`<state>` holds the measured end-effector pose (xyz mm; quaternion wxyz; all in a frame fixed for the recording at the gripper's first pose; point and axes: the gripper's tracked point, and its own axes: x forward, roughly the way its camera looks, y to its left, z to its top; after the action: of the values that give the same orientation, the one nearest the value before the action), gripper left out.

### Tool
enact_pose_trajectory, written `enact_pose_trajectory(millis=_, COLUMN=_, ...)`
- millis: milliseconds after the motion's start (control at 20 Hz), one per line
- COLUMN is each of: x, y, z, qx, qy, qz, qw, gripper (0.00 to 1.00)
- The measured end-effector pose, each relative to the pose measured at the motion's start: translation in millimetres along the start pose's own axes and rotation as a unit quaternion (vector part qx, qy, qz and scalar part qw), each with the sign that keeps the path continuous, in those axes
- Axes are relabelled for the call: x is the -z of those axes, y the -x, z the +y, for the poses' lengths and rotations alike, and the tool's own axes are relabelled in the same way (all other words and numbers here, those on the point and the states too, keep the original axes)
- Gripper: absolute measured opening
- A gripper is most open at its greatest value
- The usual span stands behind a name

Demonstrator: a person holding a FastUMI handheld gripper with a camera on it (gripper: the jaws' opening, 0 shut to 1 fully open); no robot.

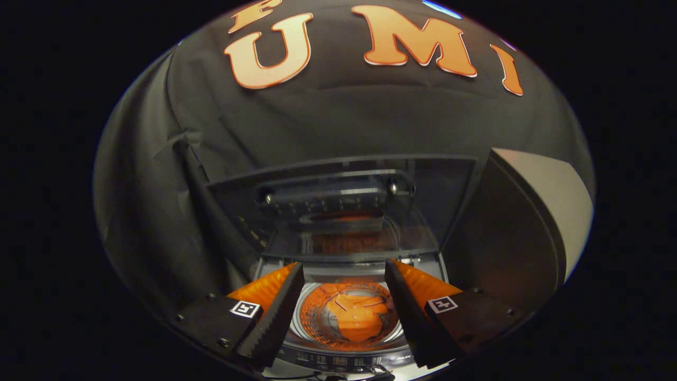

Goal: Put the clothes into the washing machine and then close the washing machine lid.

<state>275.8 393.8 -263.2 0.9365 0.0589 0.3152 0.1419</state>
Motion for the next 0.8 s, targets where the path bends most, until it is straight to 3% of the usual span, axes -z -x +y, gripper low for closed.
enact_pose_trajectory(millis=450, x=-81, y=-2, z=6, qx=0.001, qy=0.021, qz=-0.071, qw=0.997, gripper=0.99)
enact_pose_trajectory(millis=800, x=-117, y=-36, z=4, qx=0.015, qy=0.026, qz=-0.085, qw=0.996, gripper=0.99)
